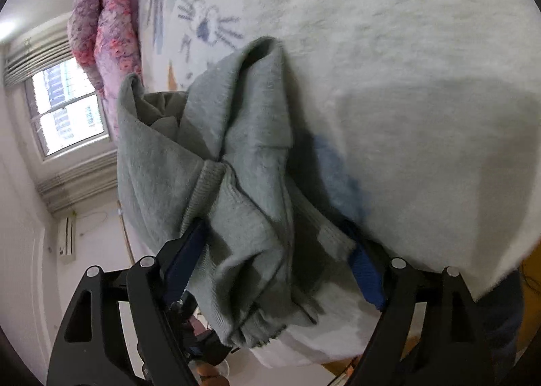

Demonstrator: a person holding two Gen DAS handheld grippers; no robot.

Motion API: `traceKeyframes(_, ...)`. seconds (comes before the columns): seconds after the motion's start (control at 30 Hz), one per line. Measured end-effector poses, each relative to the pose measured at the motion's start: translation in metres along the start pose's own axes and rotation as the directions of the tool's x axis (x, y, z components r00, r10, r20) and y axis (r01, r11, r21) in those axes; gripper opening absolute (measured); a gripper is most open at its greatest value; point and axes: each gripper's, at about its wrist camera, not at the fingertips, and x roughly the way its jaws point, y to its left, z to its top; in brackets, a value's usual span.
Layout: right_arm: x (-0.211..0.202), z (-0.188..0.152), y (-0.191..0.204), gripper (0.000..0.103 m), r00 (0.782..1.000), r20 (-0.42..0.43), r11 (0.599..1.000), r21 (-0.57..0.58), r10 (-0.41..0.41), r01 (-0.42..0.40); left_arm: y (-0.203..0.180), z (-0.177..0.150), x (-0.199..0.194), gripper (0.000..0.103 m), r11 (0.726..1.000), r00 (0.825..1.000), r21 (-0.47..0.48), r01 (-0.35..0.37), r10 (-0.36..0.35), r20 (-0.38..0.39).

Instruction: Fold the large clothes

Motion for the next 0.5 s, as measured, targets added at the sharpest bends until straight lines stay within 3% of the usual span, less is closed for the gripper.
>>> traceKeyframes(0.13,0.012,0.005,0.004,0.078,0.999,-0.013,0.999,-0.038,0.033,-0.034,0.013,-0.009,-0.007,0.066,0.999,0.999,-0.026,0.047,-0.047,0.025)
traceKeyframes(0.2,0.013,0.005,0.004,0.077,0.999,-0.013,0.998,-0.049,0.044,-0.044,0.019,-0.017,-0.006,0.073,0.999,0.998,-0.026,0.037,-0.035,0.044)
traceKeyframes(0.23,0.012,0.005,0.004,0.068,0.998,-0.02,0.997,-0.052,0.06,-0.061,0.021,-0.02,-0.003,0.075,0.999,0.999,-0.035,0.031,-0.03,0.046)
traceKeyframes(0.27,0.017,0.005,0.008,0.039,0.996,-0.031,0.995,-0.046,0.088,-0.089,0.023,-0.023,0.001,0.073,0.998,0.999,-0.05,0.033,-0.031,0.042)
traceKeyframes(0.37,0.015,0.005,0.03,0.031,0.999,-0.048,0.996,-0.089,0.026,-0.031,0.01,-0.023,0.003,0.059,1.0,0.999,-0.016,-0.011,0.012,0.033)
traceKeyframes(0.5,0.004,0.0,0.068,0.023,0.997,-0.066,0.982,-0.184,-0.044,0.032,-0.001,-0.015,-0.015,0.047,1.0,1.0,-0.014,-0.007,0.007,0.006)
